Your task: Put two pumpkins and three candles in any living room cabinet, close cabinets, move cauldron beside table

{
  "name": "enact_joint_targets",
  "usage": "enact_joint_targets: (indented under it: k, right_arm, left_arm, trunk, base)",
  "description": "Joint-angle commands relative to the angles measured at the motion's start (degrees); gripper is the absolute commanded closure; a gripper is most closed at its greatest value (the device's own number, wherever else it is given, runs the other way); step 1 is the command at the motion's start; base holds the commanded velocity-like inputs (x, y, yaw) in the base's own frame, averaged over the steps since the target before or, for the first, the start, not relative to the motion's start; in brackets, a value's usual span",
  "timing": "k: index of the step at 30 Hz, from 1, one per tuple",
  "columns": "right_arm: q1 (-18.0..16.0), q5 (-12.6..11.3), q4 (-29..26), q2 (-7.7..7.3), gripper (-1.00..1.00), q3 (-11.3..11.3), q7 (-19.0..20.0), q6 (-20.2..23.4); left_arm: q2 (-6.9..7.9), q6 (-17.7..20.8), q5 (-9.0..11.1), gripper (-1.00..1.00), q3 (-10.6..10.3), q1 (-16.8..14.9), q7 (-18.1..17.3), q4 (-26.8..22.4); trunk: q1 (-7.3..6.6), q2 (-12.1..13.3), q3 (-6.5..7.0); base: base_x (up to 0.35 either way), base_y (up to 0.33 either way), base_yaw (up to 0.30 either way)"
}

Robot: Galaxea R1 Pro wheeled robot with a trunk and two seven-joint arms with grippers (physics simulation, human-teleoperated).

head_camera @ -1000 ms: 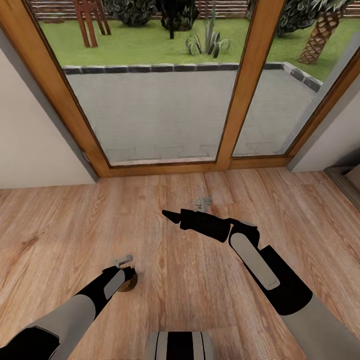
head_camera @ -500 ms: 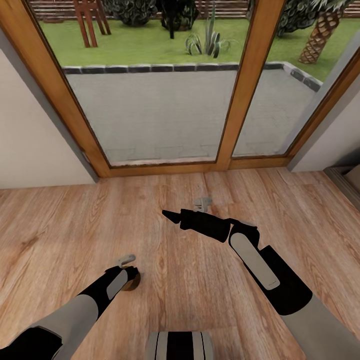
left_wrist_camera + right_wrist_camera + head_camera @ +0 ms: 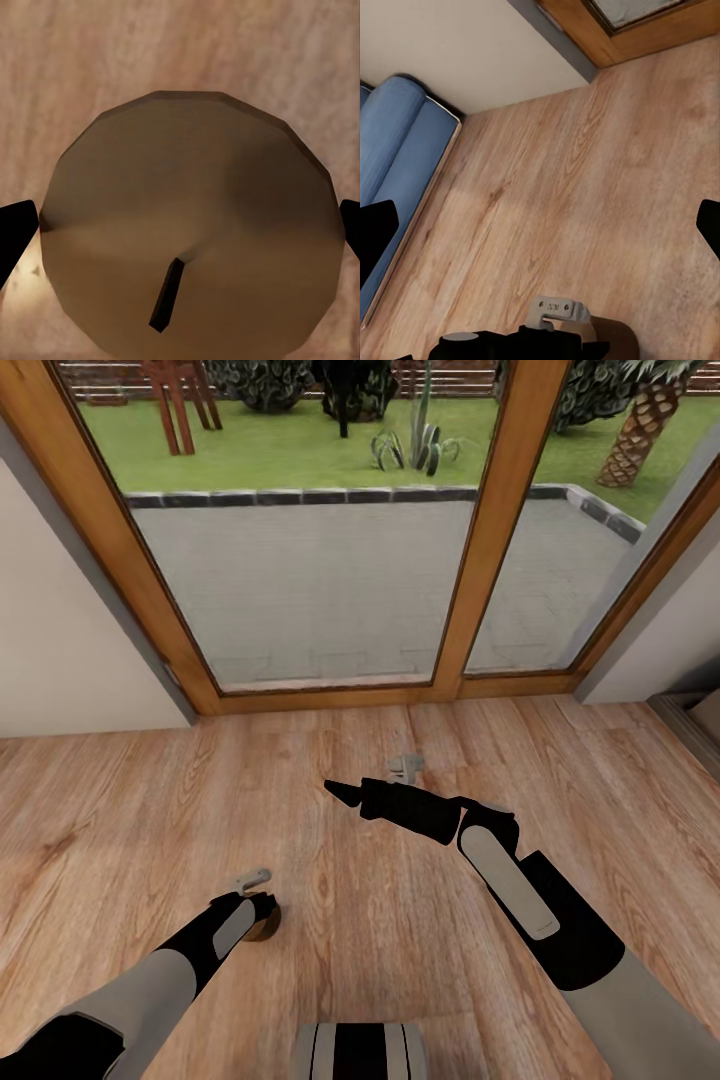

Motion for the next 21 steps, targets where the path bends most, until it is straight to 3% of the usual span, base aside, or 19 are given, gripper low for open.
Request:
enact_joint_targets:
  k: [1, 21]
  right_arm:
    - [-0.04, 0.02, -0.02, -0.03, -1.0, 0.03, 0.09, 0.15]
    - [-0.04, 0.02, 0.02, -0.2, -1.0, 0.02, 0.09, 0.15]
  left_arm:
    - [0.05, 0.31, 0.23, 1.0, -0.32, 0.01, 0.4, -0.13]
    - [0.14, 0.29, 0.05, 1.0, -0.32, 0.01, 0.44, -0.13]
  trunk:
    - [-0.01, -0.01, -0.04]
    - [-0.01, -0.01, -0.04]
  base:
    - [0.0, 0.0, 0.0]
    - [0.0, 0.0, 0.0]
